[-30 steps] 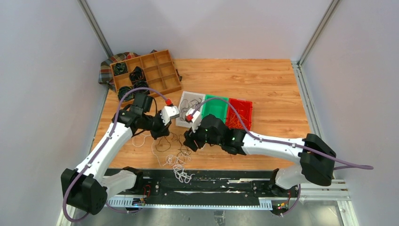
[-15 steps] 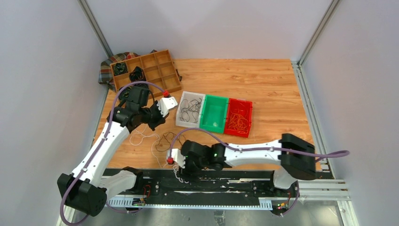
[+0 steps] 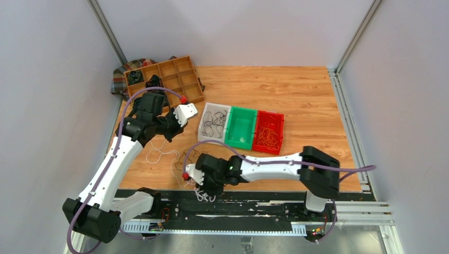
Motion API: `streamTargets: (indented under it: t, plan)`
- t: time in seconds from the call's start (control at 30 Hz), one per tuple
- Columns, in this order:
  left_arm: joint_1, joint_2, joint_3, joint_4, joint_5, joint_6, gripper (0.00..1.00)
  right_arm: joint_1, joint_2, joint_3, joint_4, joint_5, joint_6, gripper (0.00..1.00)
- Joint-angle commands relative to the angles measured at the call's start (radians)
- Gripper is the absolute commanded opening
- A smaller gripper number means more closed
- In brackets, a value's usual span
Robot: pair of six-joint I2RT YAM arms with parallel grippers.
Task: Untangle the cables
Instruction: Untie the cable.
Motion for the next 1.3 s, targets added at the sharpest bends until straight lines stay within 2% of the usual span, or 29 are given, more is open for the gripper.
streamTargets:
  t: [0.0, 0.33, 0.57, 0.7, 0.83, 0.9, 0.93, 1.0, 1.03, 1.13, 1.27]
  plan:
    - [0.009, 0.002, 0.046, -0.004, -0.002, 0.012, 0.05, -0.062, -0.17, -0.058, 0.008, -0.039, 0.035, 0.01]
    - [0.009, -0.003, 0.052, -0.004, 0.01, 0.011, 0.05, -0.246, -0.449, -0.098, 0.008, -0.206, 0.04, 0.01]
    - [0.009, -0.018, 0.042, -0.004, 0.032, 0.012, 0.05, -0.384, -0.548, -0.034, 0.029, -0.256, 0.056, 0.01]
    - [0.01, -0.026, 0.037, -0.008, 0.041, 0.022, 0.06, -0.491, -0.59, -0.05, 0.148, -0.356, 0.15, 0.01]
    - [0.01, -0.039, 0.037, -0.024, 0.095, 0.031, 0.07, -0.544, -0.601, -0.058, 0.267, -0.372, 0.24, 0.01]
    - [0.009, -0.055, 0.034, -0.032, 0.169, 0.026, 0.12, -0.547, -0.592, -0.056, 0.318, -0.374, 0.27, 0.01]
    - [0.01, -0.065, 0.034, -0.032, 0.21, 0.016, 0.19, -0.547, -0.584, -0.051, 0.337, -0.377, 0.283, 0.01]
    - [0.01, -0.08, 0.043, -0.032, 0.28, -0.02, 0.42, -0.547, -0.56, -0.034, 0.362, -0.384, 0.303, 0.01]
    - [0.009, -0.085, 0.063, -0.032, 0.307, -0.038, 0.49, -0.547, -0.541, -0.022, 0.372, -0.388, 0.316, 0.01]
    - [0.01, -0.097, 0.117, -0.044, 0.393, -0.06, 0.58, -0.543, -0.492, 0.019, 0.388, -0.384, 0.354, 0.01]
    - [0.008, -0.114, 0.145, -0.043, 0.512, -0.091, 0.61, -0.501, -0.437, 0.069, 0.382, -0.297, 0.359, 0.01]
